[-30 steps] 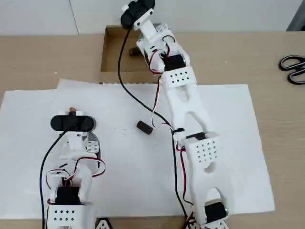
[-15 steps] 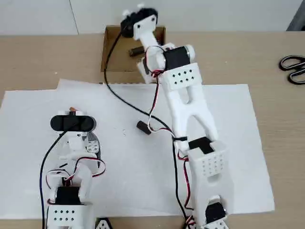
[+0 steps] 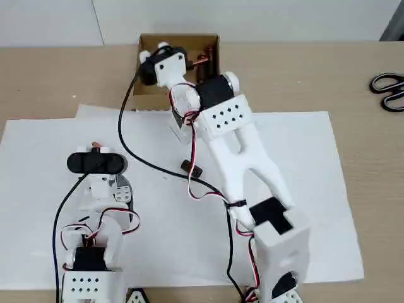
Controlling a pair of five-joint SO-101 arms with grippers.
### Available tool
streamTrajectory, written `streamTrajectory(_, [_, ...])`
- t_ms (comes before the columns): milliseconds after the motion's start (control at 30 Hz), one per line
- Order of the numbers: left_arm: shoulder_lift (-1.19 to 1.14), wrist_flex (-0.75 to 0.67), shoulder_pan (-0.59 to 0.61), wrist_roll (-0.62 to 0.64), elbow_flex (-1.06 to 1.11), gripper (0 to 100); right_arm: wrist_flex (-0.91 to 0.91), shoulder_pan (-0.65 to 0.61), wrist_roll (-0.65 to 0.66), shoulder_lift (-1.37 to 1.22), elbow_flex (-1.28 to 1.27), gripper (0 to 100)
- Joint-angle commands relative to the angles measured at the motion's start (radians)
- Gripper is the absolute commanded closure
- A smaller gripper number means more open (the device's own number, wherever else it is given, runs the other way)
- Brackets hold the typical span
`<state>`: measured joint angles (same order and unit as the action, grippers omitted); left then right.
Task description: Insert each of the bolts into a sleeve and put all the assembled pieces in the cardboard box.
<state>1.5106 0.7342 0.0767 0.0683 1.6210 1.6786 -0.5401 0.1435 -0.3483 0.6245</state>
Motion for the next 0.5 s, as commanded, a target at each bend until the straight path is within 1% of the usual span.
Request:
streamTrajectory(0, [0.011, -0.018, 0.002, -0.002, -0.005, 99, 0.007, -0.022, -0.014, 0.074, -0.118, 89.8])
streamTrajectory(67, [0.011, -0.018, 0.002, -0.002, -0.005, 99, 0.007, -0.024, -0.008, 0.074, -0.166, 88.7])
streamTrajectory(167, [0.011, -0.018, 0.003, -0.002, -0.005, 99, 0.001, -0.025, 0.037, 0.067, -0.196, 86.9])
streamTrajectory(467, [0.011, -0.018, 0.003, -0.002, -0.005, 99, -0.016, -0.036, 0.166, 0.062, -0.198, 84.0])
